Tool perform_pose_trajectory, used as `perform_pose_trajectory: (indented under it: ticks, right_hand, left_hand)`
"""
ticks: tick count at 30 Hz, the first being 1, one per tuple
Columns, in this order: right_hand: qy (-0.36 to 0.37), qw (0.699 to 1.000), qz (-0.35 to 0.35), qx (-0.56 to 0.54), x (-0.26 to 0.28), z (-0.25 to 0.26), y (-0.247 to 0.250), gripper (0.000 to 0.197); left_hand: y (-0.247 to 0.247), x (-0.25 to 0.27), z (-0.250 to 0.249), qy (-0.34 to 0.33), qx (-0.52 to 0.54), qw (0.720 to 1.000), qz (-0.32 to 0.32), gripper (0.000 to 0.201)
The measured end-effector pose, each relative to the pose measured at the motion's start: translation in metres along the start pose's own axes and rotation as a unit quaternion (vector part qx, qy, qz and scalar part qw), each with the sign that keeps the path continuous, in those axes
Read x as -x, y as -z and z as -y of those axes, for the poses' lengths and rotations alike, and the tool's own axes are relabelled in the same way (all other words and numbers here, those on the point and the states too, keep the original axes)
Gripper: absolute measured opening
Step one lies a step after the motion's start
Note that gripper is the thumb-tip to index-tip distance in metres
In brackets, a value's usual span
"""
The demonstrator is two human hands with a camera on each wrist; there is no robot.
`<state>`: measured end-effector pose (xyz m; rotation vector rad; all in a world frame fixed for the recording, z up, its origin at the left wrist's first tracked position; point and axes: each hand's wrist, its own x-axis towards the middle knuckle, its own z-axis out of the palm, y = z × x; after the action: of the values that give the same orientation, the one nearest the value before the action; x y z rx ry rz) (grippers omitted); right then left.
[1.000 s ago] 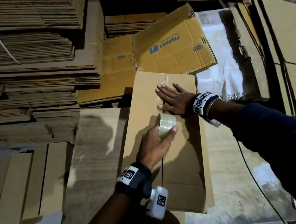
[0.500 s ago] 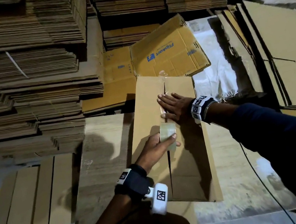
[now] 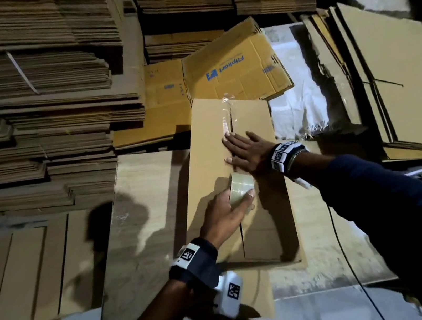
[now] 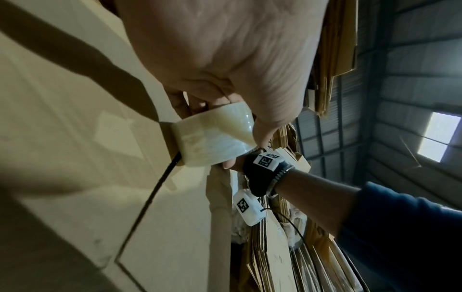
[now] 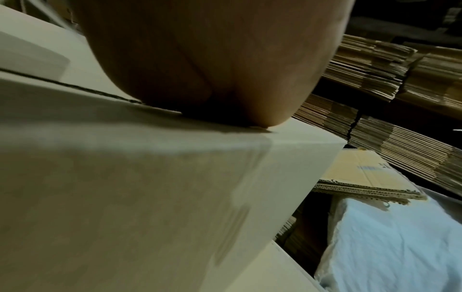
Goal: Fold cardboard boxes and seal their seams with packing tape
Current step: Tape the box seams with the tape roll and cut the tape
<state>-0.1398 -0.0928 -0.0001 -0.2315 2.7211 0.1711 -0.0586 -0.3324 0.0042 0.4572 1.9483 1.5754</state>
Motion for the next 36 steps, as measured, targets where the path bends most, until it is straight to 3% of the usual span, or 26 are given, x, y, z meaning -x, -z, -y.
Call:
perform_pose_trajectory:
  ticks: [3,7,14,18,20,25,27,32,36]
  right_hand:
    - [-0.007,1.000,0.003,-0.003,0.001,0.002,0.005,0.080]
    - [0.028,0.999,-0.001,0.024,0.016,0.015,0.001,0.103]
    - [0.034,0.999,0.019,0.014,0.031,0.023,-0.013,0.096]
    - [0.007,1.000,0.011,-0.009,0.033,0.032,-0.003,0.096]
    - [0.008,1.000,0.008,-0.007,0.038,0.039,0.004,0.100]
    - [0.086,0.996,0.013,0.025,0.057,0.051,0.004,0.122]
    - [0.076,0.996,0.011,0.037,0.060,0.054,-0.007,0.113]
    - [0.027,1.000,-0.006,-0.010,0.057,0.068,-0.023,0.096]
    - [0.008,1.000,-0.004,-0.010,0.060,0.070,-0.017,0.089]
  left_hand:
    - [0.007,0.006,-0.004,0.002,0.051,0.999,0.014,0.038]
    - [0.004,0.009,-0.009,0.009,0.095,0.995,0.012,0.042]
    - [-0.014,0.038,0.004,0.018,0.105,0.994,-0.010,0.062]
    - [-0.012,0.064,0.003,0.035,0.163,0.986,-0.001,0.038]
    - [-0.010,0.065,0.000,0.038,0.169,0.985,0.014,0.036]
    - [-0.016,0.072,0.004,0.036,0.177,0.983,0.011,0.055]
    - [-0.018,0.078,0.009,0.030,0.181,0.983,-0.004,0.063]
    - [-0.017,0.099,0.018,0.011,0.180,0.984,-0.013,0.031]
    - [-0.011,0.107,0.012,0.012,0.198,0.980,-0.009,0.027]
